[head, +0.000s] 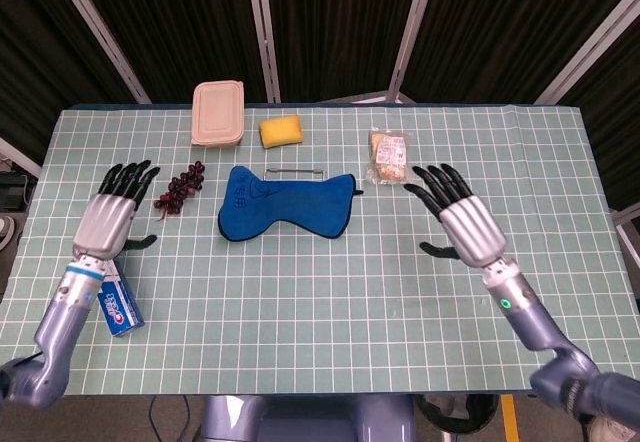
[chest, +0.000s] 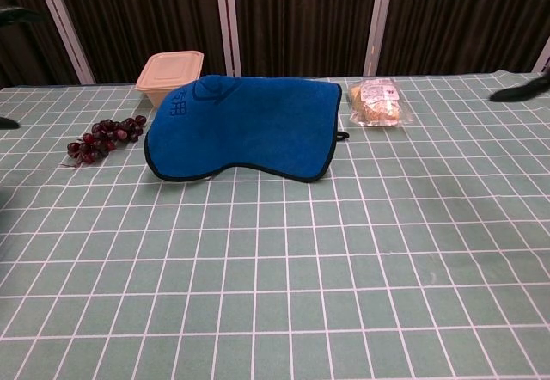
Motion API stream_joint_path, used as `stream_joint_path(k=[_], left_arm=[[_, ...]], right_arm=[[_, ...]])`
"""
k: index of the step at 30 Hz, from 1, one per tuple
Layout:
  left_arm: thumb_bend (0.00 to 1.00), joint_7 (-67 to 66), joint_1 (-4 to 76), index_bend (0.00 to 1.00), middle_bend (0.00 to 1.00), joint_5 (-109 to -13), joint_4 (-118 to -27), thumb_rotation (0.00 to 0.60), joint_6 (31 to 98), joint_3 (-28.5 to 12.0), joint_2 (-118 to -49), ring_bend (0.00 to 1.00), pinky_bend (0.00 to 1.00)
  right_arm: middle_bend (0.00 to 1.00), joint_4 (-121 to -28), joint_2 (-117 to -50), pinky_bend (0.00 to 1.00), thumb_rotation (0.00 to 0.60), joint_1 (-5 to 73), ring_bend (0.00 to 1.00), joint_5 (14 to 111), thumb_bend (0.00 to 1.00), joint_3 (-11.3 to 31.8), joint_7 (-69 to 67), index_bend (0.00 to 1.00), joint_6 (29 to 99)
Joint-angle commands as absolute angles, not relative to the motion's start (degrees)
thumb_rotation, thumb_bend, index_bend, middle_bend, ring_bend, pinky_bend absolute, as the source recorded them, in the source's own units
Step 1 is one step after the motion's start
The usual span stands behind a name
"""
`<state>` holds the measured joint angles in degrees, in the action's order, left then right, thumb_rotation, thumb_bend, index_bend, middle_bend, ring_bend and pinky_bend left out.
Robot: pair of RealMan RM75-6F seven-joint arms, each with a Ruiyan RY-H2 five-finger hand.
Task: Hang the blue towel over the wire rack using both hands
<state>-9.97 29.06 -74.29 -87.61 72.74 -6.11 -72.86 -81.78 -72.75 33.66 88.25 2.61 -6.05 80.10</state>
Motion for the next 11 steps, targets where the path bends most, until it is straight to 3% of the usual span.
stream_joint_path(k=[1, 3, 8, 11], left_arm=[[0.05, -13.9, 21.57, 0.0, 0.0, -77.43, -95.48, 0.6, 80.84, -1.62, -67.38, 0.0, 0.0], [0.05, -14.71, 19.57, 0.0, 0.0, -78.8, -96.37, 0.6, 83.31, -0.52, -67.27, 0.0, 0.0], [0.04, -15.96, 13.76, 0.0, 0.0, -83.95, -94.89, 0.6, 91.08, 2.39, -69.48, 0.0, 0.0], [0.04, -14.97, 11.84, 0.0, 0.0, -85.63, -95.52, 0.6, 92.39, 3.58, -69.09, 0.0, 0.0]], right_arm=[[0.0, -86.56, -67.46, 0.0, 0.6, 25.99, 0.0, 90.49, 0.0, -1.51, -3.96, 0.11, 87.19], [0.0, -87.1, -66.55, 0.0, 0.6, 23.25, 0.0, 90.49, 0.0, -2.55, -2.6, 0.11, 89.27], [0.0, -87.05, -66.42, 0.0, 0.6, 17.29, 0.0, 90.17, 0.0, -4.13, 0.92, 0.02, 93.14], [0.0, -87.03, -66.73, 0.0, 0.6, 14.91, 0.0, 90.46, 0.0, -4.41, 2.19, 0.0, 94.7]])
